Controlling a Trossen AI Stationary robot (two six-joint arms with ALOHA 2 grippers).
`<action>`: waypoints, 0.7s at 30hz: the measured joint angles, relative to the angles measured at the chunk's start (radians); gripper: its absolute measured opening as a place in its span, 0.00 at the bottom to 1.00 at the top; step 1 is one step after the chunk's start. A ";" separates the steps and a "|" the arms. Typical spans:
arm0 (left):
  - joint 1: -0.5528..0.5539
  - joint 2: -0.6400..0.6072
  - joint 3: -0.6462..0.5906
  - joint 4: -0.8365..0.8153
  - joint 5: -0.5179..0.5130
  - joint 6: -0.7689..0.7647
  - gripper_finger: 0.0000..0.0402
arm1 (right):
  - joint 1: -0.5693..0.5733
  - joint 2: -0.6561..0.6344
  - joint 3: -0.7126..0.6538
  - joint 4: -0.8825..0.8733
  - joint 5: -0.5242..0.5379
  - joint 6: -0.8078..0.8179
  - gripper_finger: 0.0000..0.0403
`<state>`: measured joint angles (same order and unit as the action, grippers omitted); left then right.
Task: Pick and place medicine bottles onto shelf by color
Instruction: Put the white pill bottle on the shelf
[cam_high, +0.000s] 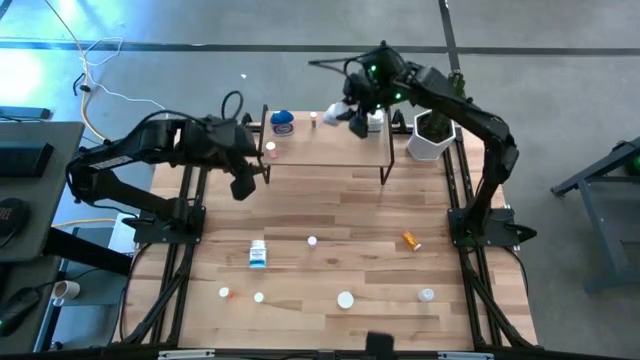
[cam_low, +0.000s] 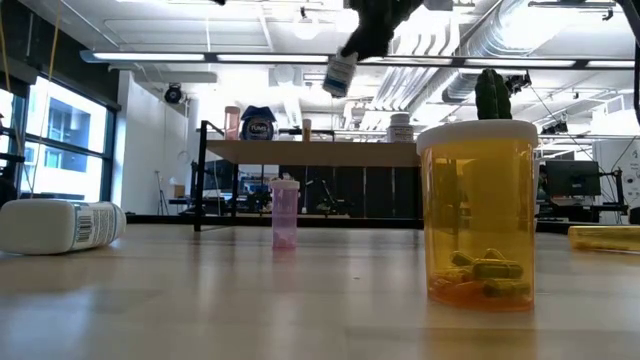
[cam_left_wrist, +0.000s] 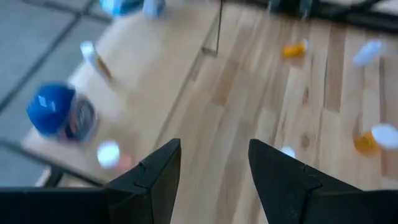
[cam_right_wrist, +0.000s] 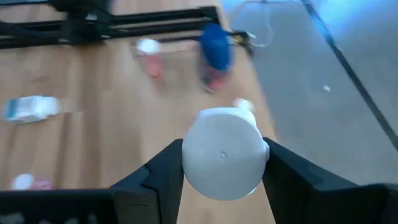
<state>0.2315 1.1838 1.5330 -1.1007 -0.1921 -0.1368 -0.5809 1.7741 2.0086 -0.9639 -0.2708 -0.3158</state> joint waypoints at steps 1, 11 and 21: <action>0.007 0.000 0.000 0.034 0.000 0.012 0.44 | -0.017 0.000 0.000 -0.007 0.006 -0.002 0.41; 0.113 0.005 0.000 0.289 -0.003 0.109 0.44 | -0.102 0.058 0.000 -0.074 0.005 -0.069 0.41; 0.203 0.005 0.000 0.305 -0.002 0.114 0.44 | -0.098 0.127 0.000 -0.098 0.002 -0.079 0.41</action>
<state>0.4343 1.1892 1.5330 -0.7959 -0.1945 -0.0223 -0.6786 1.9014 2.0087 -1.0617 -0.2691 -0.3946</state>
